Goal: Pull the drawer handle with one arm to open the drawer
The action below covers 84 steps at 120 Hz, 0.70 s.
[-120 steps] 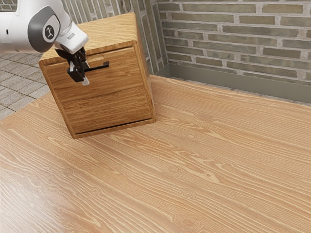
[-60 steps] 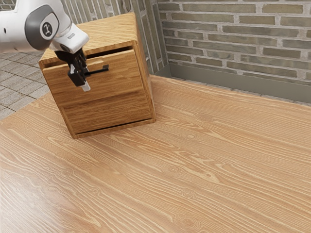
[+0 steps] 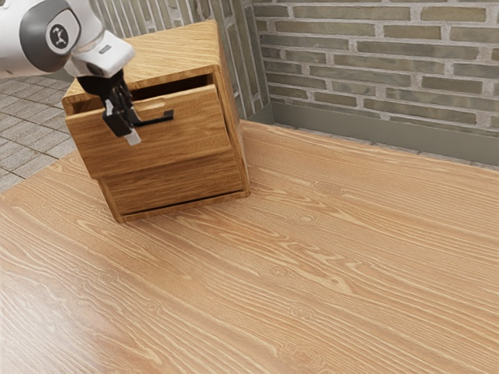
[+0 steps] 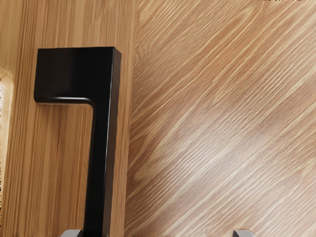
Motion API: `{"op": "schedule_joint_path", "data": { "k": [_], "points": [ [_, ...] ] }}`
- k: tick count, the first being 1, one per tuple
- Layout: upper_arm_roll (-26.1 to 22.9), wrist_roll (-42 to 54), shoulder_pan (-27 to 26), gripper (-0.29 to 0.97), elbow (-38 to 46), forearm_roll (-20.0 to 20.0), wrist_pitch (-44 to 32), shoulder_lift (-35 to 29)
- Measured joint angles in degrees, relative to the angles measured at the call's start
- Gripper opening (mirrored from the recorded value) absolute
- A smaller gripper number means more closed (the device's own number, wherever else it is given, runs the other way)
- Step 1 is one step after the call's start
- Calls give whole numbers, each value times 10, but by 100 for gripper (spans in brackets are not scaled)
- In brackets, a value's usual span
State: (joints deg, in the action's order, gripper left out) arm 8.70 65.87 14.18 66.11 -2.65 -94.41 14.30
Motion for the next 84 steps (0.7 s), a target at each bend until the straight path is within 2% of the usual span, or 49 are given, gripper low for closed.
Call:
{"op": "schedule_joint_path", "data": {
  "k": [84],
  "points": [
    [-18,-48,-6,35,118,-1,-1,-95]
  ]
}}
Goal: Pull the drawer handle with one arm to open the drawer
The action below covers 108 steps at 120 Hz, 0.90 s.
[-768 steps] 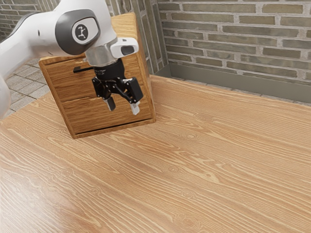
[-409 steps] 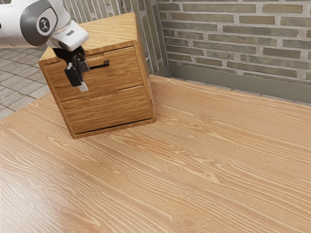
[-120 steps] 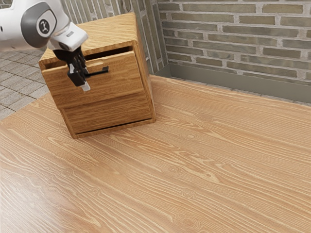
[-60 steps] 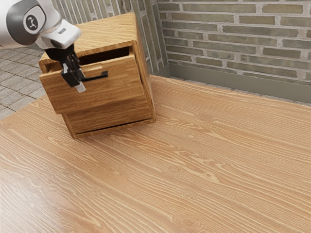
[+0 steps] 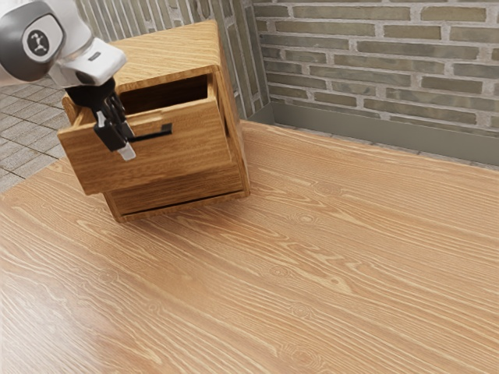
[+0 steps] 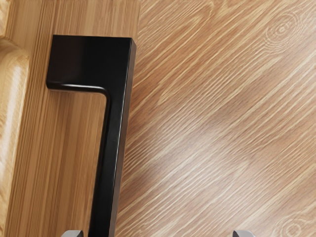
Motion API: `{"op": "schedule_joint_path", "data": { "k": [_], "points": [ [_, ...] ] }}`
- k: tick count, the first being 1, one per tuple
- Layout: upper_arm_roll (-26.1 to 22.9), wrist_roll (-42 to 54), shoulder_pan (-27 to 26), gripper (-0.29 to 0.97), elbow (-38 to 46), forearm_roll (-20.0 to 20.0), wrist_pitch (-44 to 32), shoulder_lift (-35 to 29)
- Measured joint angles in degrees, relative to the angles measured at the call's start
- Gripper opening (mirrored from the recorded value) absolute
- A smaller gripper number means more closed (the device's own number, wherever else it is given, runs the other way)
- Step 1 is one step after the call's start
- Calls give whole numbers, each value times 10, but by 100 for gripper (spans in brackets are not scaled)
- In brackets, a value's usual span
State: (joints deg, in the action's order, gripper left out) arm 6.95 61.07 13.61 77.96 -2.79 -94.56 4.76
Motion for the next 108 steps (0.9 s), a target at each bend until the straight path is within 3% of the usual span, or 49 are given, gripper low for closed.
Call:
{"op": "schedule_joint_path", "data": {
  "k": [108],
  "points": [
    [-45,-39,0,37,140,-7,-29,-115]
  ]
}}
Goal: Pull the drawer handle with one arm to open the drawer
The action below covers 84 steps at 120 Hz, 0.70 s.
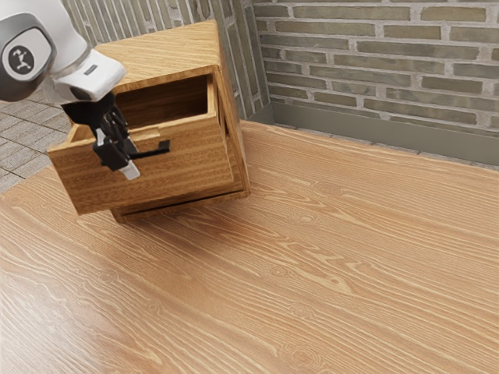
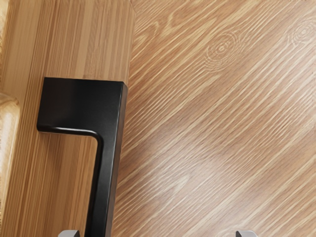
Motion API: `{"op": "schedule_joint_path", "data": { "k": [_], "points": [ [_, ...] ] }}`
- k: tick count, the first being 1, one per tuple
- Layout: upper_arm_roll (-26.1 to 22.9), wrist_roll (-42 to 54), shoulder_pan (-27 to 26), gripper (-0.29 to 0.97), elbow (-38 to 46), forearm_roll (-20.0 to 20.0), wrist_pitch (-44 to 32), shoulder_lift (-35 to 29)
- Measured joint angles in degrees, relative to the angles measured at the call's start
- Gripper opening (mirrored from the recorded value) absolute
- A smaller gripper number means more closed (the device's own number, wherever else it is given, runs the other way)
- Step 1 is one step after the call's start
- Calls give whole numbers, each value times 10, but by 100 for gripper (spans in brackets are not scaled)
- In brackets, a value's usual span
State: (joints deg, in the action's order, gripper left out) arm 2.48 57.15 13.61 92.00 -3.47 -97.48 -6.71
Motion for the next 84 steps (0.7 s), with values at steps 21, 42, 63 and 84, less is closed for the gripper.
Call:
{"op": "schedule_joint_path", "data": {
  "k": [21,42,63,84],
  "points": [
    [-6,-5,0,37,24,-7,-1,-22],
    [-16,-12,1,37,46,-12,-2,-40],
    [-25,-19,-1,34,62,-16,-3,-59],
    [-30,-25,-1,36,78,-21,-2,-76]
  ]
}}
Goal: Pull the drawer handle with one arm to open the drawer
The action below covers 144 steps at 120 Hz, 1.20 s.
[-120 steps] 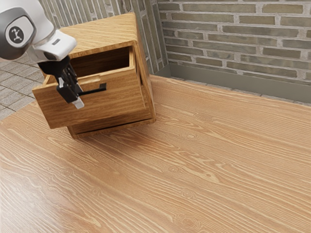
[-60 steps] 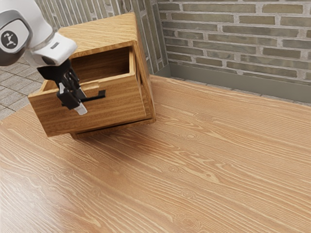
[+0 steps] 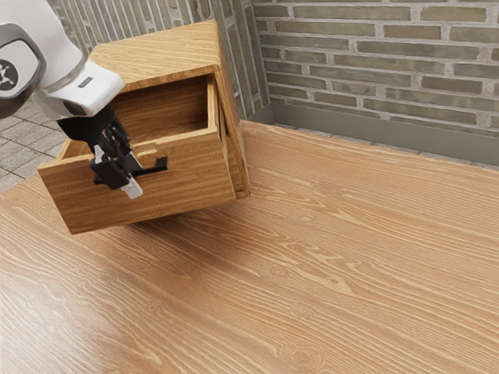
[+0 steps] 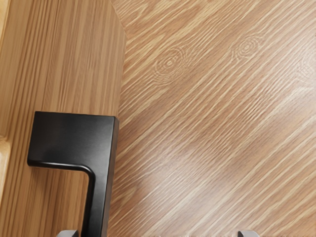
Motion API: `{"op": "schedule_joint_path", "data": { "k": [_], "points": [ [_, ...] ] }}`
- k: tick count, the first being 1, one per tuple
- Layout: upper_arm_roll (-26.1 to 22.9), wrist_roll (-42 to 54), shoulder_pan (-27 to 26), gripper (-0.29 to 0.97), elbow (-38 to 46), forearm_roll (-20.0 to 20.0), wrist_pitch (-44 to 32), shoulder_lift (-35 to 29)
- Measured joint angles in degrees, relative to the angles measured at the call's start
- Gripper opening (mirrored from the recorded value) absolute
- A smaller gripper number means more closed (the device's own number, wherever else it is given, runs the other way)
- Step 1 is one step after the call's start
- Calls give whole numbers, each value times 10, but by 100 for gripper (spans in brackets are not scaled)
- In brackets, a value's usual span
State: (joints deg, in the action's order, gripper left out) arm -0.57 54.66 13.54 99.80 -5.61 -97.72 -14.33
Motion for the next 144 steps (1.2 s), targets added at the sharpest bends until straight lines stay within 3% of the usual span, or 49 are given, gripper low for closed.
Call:
{"op": "schedule_joint_path", "data": {
  "k": [66,120,144],
  "points": [
    [-11,-10,6,35,35,5,2,-35],
    [-34,-29,15,39,-2,76,2,-55],
    [-38,-35,16,56,-17,85,2,-64]
  ]
}}
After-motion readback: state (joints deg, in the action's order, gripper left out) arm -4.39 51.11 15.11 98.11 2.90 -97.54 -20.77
